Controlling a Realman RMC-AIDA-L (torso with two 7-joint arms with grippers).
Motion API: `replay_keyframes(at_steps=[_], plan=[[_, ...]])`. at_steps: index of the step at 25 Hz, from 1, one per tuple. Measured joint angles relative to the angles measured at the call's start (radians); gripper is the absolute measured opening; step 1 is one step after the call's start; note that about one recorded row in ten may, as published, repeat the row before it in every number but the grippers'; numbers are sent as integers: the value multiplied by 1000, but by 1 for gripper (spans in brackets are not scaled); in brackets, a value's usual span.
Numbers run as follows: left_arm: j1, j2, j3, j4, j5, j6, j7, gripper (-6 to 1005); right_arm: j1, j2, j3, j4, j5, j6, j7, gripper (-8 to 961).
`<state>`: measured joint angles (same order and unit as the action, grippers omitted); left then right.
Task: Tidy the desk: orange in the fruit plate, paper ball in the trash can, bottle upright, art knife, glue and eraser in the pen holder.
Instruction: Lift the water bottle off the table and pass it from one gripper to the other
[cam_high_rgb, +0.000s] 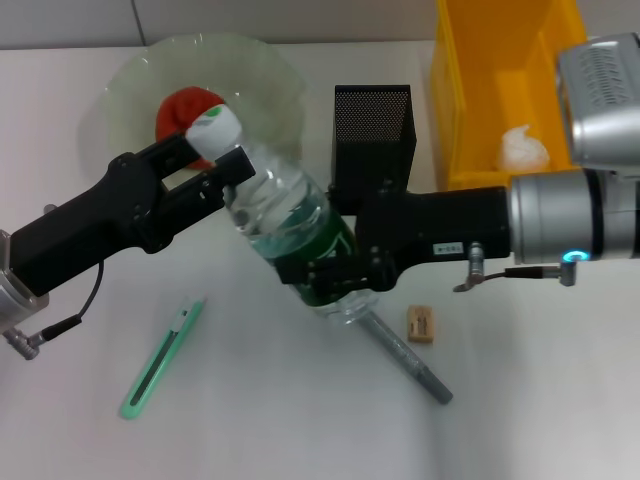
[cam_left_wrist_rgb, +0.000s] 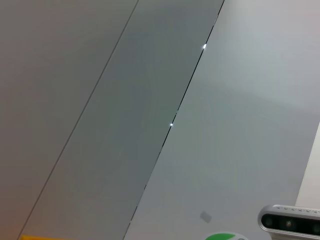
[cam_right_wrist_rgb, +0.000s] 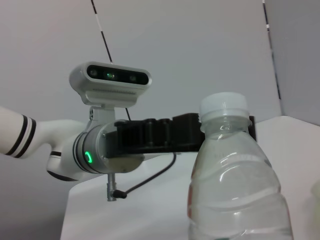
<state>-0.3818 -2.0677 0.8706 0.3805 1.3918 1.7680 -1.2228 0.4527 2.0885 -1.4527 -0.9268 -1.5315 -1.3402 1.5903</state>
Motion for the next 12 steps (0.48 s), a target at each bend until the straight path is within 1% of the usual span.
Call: replay_keyframes(at_steps=[8,12], plan=[[-5,0,-1,-8,2,1,6,582,33,2,-61,14,28,39,-2,766],[-5,0,-1,-15,1,1,12,574,40,2,-67,18,31,47,-2,766]])
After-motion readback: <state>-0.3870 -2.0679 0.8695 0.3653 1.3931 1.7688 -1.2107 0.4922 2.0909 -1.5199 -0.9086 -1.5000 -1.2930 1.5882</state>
